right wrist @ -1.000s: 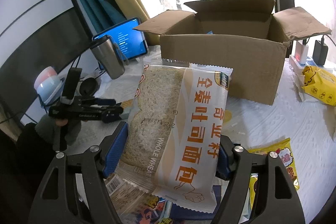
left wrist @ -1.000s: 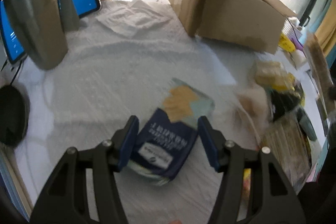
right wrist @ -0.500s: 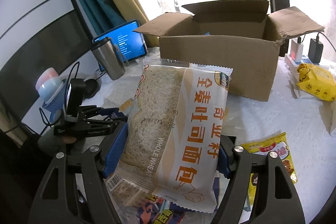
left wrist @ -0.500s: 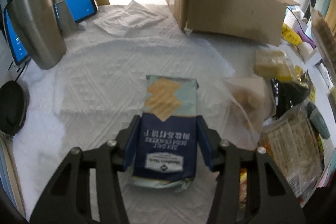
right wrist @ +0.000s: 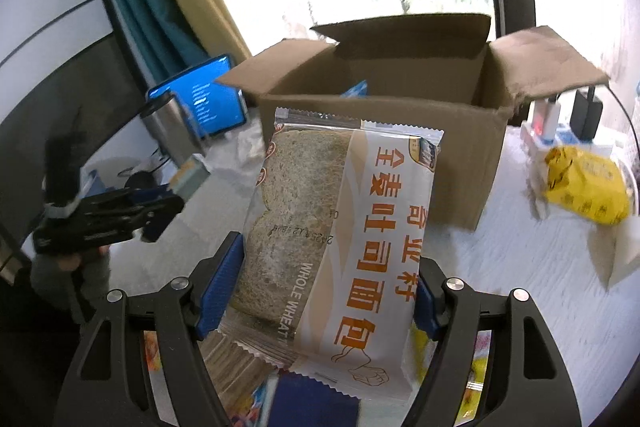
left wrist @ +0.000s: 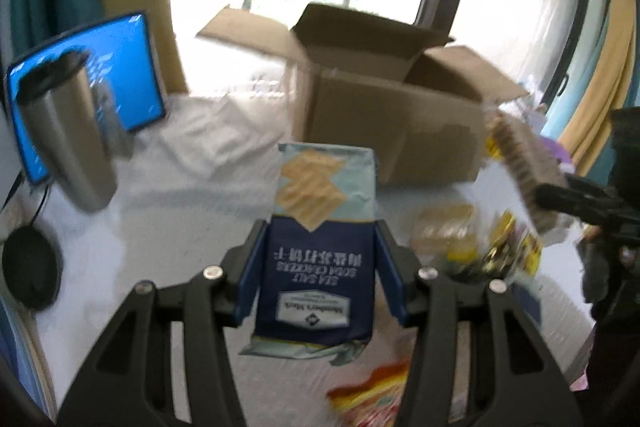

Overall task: Organize snacks
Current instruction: 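Lower the cracker box and bread loaf into the box while releasing both, then withdraw both tools from the box toward the remaining snacks, then grasp the black snack bag with the right gripper while the left grasps a clear pastry bag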

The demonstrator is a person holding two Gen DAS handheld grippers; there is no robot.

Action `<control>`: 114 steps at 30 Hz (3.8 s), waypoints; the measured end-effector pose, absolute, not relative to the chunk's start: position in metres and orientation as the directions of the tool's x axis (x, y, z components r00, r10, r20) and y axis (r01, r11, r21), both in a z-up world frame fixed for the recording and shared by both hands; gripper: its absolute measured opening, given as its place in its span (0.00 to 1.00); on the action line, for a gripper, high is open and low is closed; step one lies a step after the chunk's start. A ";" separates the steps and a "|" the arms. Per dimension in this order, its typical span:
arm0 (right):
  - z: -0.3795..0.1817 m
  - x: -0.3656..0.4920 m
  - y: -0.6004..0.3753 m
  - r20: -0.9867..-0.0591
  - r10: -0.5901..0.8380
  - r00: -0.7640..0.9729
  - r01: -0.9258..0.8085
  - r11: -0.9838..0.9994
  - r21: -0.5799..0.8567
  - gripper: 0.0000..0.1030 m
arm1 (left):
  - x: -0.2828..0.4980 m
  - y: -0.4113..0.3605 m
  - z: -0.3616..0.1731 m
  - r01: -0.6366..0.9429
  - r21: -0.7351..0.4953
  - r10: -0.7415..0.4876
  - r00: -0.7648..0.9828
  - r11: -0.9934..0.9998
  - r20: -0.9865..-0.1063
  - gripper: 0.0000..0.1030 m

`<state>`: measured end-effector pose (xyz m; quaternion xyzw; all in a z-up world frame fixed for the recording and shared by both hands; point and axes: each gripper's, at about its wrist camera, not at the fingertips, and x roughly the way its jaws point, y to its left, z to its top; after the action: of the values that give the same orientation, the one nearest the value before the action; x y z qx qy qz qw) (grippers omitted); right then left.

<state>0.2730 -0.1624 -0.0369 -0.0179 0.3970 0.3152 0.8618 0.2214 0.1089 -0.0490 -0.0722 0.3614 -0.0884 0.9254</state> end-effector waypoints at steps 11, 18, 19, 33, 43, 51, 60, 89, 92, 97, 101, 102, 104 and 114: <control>-0.018 0.350 -0.159 -0.675 0.495 0.546 -0.500 0.840 0.211 0.74 | 0.292 0.078 -0.004 0.209 -0.186 -0.279 0.756 0.960 -0.592 0.51; -0.017 0.398 -0.154 -0.691 0.469 0.550 -0.464 0.860 0.214 0.74 | 0.343 0.065 0.009 0.221 -0.204 -0.300 0.749 0.954 -0.591 0.51; -0.017 0.407 -0.152 -0.698 0.462 0.547 -0.456 0.864 0.215 0.74 | 0.351 0.064 0.009 0.222 -0.210 -0.305 0.745 0.952 -0.594 0.51; -0.016 0.471 -0.153 -0.663 0.353 0.660 -0.347 0.926 0.148 0.87 | 0.443 0.050 0.005 0.155 -0.209 -0.255 0.723 0.965 -0.642 0.60; -0.008 0.441 -0.152 -0.644 0.370 0.670 -0.404 0.909 0.103 0.88 | 0.410 0.053 0.025 0.159 -0.193 -0.244 0.776 0.968 -0.581 0.80; 0.002 0.398 -0.152 -0.639 0.391 0.663 -0.446 0.891 0.082 0.88 | 0.374 0.041 0.031 0.177 -0.165 -0.240 0.782 0.970 -0.575 0.80; 0.008 0.356 -0.155 -0.634 0.405 0.658 -0.468 0.881 0.077 0.88 | 0.330 0.033 0.030 0.199 -0.147 -0.247 0.781 0.969 -0.573 0.80; -0.050 0.259 -0.181 -0.713 0.454 0.534 -0.519 0.842 0.147 0.88 | 0.238 0.025 -0.044 0.186 -0.153 -0.239 0.673 0.971 -0.700 0.80; -0.059 0.254 -0.180 -0.724 0.462 0.512 -0.523 0.836 0.163 0.88 | 0.234 0.028 -0.057 0.175 -0.157 -0.234 0.652 0.972 -0.721 0.80; -0.074 0.247 -0.176 -0.744 0.478 0.466 -0.534 0.823 0.194 0.88 | 0.230 0.035 -0.078 0.151 -0.141 -0.206 0.625 0.978 -0.753 0.80; -0.086 0.240 -0.171 -0.761 0.494 0.421 -0.552 0.805 0.218 0.88 | 0.229 0.042 -0.092 0.156 -0.131 -0.199 0.598 0.979 -0.776 0.80; -0.088 0.239 -0.170 -0.763 0.495 0.416 -0.554 0.803 0.219 0.88 | 0.230 0.044 -0.094 0.159 -0.129 -0.199 0.593 0.979 -0.780 0.80; -0.092 0.238 -0.168 -0.767 0.494 0.410 -0.555 0.802 0.220 0.88 | 0.233 0.048 -0.100 0.168 -0.141 -0.213 0.575 0.976 -0.790 0.80; -0.105 0.248 -0.163 -0.793 0.480 0.376 -0.520 0.817 0.248 0.88 | 0.249 0.056 -0.118 0.169 -0.213 -0.270 0.515 0.962 -0.813 0.80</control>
<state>0.2476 -0.1633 -0.1054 -0.0215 0.4701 0.3015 0.8292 0.2486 0.0563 -0.1178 -0.0531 0.4758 -0.1266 0.8688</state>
